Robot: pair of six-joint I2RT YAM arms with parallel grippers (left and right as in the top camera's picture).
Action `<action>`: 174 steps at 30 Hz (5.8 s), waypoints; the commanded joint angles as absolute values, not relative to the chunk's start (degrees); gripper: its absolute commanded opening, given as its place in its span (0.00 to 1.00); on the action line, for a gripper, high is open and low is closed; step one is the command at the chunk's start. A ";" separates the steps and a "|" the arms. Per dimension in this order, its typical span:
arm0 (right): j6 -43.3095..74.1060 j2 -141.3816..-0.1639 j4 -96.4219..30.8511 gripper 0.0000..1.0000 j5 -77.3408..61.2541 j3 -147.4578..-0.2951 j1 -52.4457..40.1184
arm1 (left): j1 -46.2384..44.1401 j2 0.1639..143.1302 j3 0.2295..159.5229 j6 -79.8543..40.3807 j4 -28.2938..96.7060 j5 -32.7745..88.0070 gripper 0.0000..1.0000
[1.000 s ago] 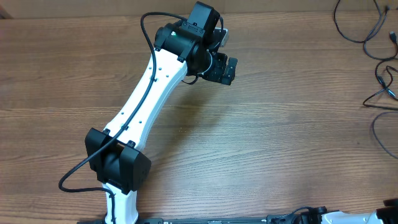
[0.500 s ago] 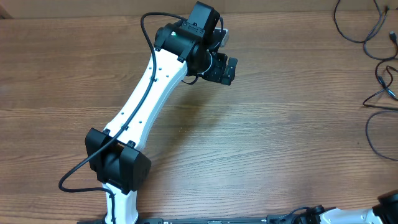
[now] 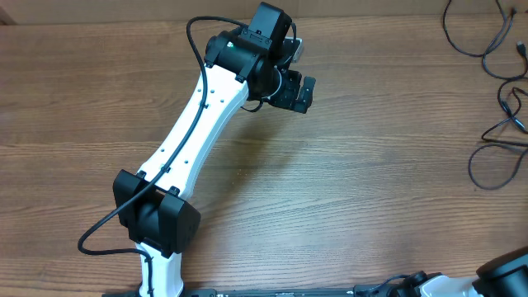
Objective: Untangle cables
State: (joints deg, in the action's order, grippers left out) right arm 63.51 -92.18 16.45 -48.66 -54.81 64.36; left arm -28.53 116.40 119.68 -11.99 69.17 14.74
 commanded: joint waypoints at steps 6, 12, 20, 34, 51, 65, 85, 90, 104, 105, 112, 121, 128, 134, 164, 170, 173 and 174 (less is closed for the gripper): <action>43.40 -91.61 -18.33 1.00 0.82 -53.74 67.07 | -28.95 116.90 120.46 -11.75 69.10 14.55 1.00; 40.58 -94.50 -6.92 0.95 -19.53 -53.32 62.35 | -28.97 116.90 120.46 -11.75 68.31 14.41 1.00; 34.17 -103.24 -6.11 0.84 2.87 -53.32 45.89 | -28.97 116.90 120.46 -11.51 68.31 14.39 1.00; 33.93 -102.30 -6.76 0.69 1.96 -61.52 38.00 | -28.95 116.90 120.46 -10.26 69.47 12.67 1.00; 31.18 -105.03 -12.49 0.04 21.58 -59.53 46.02 | -28.95 116.90 120.46 -10.26 70.61 12.67 1.00; 29.71 -105.03 -11.68 0.11 10.63 -59.53 65.06 | -28.97 116.90 120.46 -10.28 68.60 12.69 1.00; 26.37 -90.48 -9.98 1.00 -36.77 -72.55 59.09 | -28.95 116.90 120.46 -10.28 68.29 11.40 1.00; 25.02 -80.44 -5.32 1.00 -48.42 -77.01 48.58 | -28.95 116.90 120.46 -10.26 68.31 11.40 1.00; 25.04 -59.31 19.14 1.00 -49.71 -77.06 35.77 | -28.95 116.90 120.42 -10.24 67.07 11.38 1.00; 25.04 -58.43 19.27 1.00 -49.56 -77.06 34.50 | -28.95 116.90 120.42 -10.15 67.16 11.31 1.00; -0.51 -45.84 -1.08 1.00 -34.63 -76.88 10.33 | -28.95 116.90 120.33 -5.98 70.24 7.40 1.00; -27.77 -28.69 -32.14 1.00 -18.09 -72.20 -4.93 | -28.99 116.90 120.33 -6.09 73.32 7.40 1.00; -28.45 -28.56 -31.00 1.00 -18.96 -60.51 -5.30 | -29.02 116.90 120.33 -6.39 74.39 7.49 1.00; -17.10 -28.62 -3.66 1.00 -20.01 -43.75 -5.30 | -29.02 116.90 120.31 -6.39 76.49 7.46 1.00; -1.08 -28.67 -3.40 1.00 -3.31 -8.29 -5.30 | -29.02 116.90 120.31 -6.39 76.62 7.46 1.00; 5.72 -28.67 -4.95 1.00 3.62 -8.29 -5.30 | -29.08 116.90 120.31 -6.42 76.55 7.46 1.00; 5.65 -28.67 -8.80 1.00 3.70 -8.29 -5.28 | -29.08 116.90 120.31 -6.39 76.47 7.46 0.99; 5.61 -28.67 -10.17 1.00 4.05 -8.29 -5.28 | -29.08 116.90 120.31 -6.42 76.49 7.46 0.99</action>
